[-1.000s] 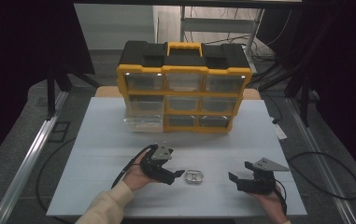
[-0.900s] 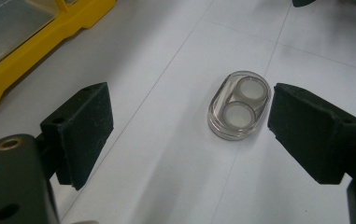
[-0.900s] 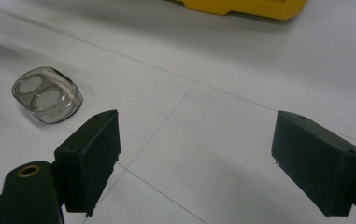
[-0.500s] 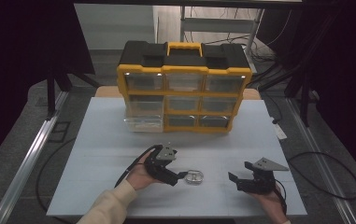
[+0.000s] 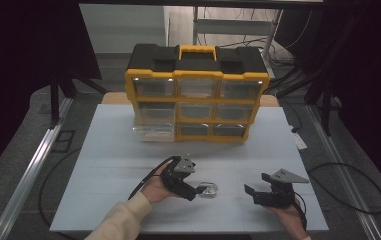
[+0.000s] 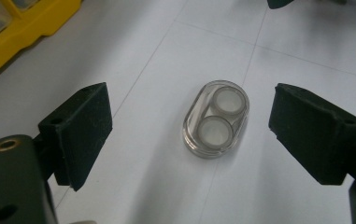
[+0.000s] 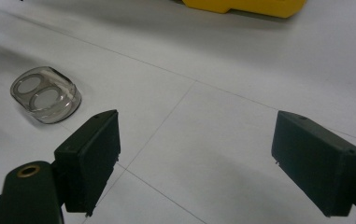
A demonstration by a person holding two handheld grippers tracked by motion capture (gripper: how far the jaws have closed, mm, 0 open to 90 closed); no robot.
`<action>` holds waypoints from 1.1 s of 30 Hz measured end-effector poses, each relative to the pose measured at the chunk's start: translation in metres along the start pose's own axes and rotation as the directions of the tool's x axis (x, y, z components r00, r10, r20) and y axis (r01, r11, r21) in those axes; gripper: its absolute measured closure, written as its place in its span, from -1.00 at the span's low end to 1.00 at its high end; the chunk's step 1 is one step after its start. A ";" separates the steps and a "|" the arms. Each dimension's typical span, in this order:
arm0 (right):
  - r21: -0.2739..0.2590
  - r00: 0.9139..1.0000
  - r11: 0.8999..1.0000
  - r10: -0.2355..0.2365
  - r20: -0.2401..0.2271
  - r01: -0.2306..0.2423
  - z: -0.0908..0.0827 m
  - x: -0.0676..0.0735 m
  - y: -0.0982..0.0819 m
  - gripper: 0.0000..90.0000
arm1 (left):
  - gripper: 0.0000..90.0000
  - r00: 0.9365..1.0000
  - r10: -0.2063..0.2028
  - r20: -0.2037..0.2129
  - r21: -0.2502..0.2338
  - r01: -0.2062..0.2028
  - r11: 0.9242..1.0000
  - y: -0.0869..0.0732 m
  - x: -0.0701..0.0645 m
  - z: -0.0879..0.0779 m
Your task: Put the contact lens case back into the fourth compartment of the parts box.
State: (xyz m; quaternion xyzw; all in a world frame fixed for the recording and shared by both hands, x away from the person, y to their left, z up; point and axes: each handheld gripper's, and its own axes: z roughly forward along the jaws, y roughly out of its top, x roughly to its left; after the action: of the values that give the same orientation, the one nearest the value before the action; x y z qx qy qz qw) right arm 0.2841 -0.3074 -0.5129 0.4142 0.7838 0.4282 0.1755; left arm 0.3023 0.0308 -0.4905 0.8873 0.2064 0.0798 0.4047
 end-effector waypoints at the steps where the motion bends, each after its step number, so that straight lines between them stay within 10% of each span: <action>1: 0.000 1.000 1.000 0.000 0.000 0.000 0.000 0.000 0.000 -0.64 | -0.69 1.000 0.003 0.004 0.002 -0.003 1.000 0.001 -0.001 0.001; 33: 0.008 1.000 1.000 0.012 0.001 -0.012 0.000 -0.001 0.000 -0.63 | -0.73 0.992 0.047 0.113 0.071 -0.055 0.996 0.015 -0.011 0.032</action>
State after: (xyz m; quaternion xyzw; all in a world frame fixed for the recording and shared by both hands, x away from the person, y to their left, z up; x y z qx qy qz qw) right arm 0.2850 -0.3082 -0.5134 0.4200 0.7828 0.4258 0.1717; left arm 0.3072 -0.0046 -0.5000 0.9097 0.1635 0.0327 0.3804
